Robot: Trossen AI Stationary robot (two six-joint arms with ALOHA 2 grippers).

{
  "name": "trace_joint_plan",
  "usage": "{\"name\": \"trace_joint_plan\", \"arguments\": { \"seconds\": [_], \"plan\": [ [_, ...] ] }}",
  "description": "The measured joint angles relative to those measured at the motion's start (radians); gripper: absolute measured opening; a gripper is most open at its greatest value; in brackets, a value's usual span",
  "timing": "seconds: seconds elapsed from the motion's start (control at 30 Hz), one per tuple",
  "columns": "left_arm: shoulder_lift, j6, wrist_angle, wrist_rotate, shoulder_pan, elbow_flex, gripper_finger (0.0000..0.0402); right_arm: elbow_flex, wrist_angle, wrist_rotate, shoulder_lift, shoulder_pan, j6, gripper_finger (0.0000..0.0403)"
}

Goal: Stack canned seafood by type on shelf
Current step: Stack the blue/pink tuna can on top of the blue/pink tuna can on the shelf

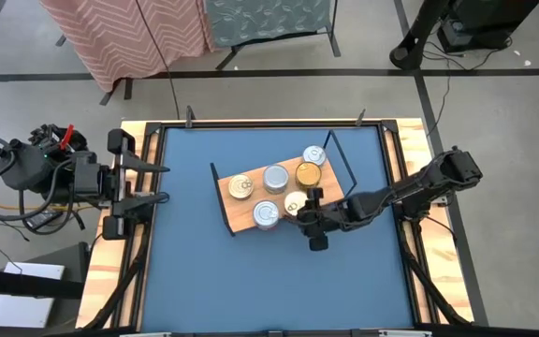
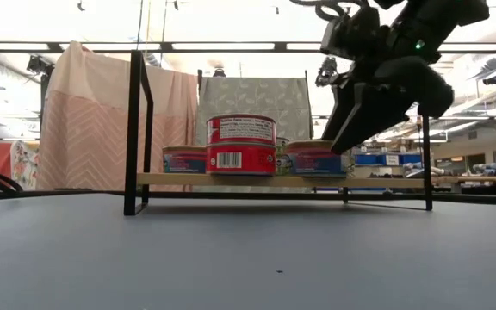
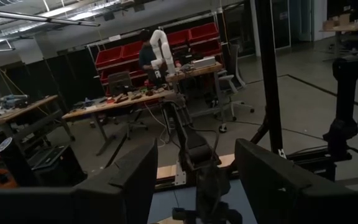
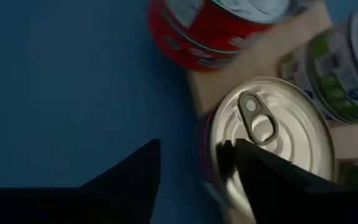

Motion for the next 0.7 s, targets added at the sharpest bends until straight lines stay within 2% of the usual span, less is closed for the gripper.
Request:
{"name": "trace_joint_plan", "arguments": {
  "seconds": [0.37, 0.7],
  "plan": [
    [0.0, 0.002, 0.0, 0.0, 0.0, 0.0, 0.0218, 0.007, -0.019, -0.013, 0.0, 0.013, -0.004, 0.0018],
    [0.0, 0.002, 0.01, 0.0, 0.0, 0.0, 0.0218, 0.008, -0.018, 0.03, -0.001, 0.013, -0.004, 0.0007]
  ]
}}
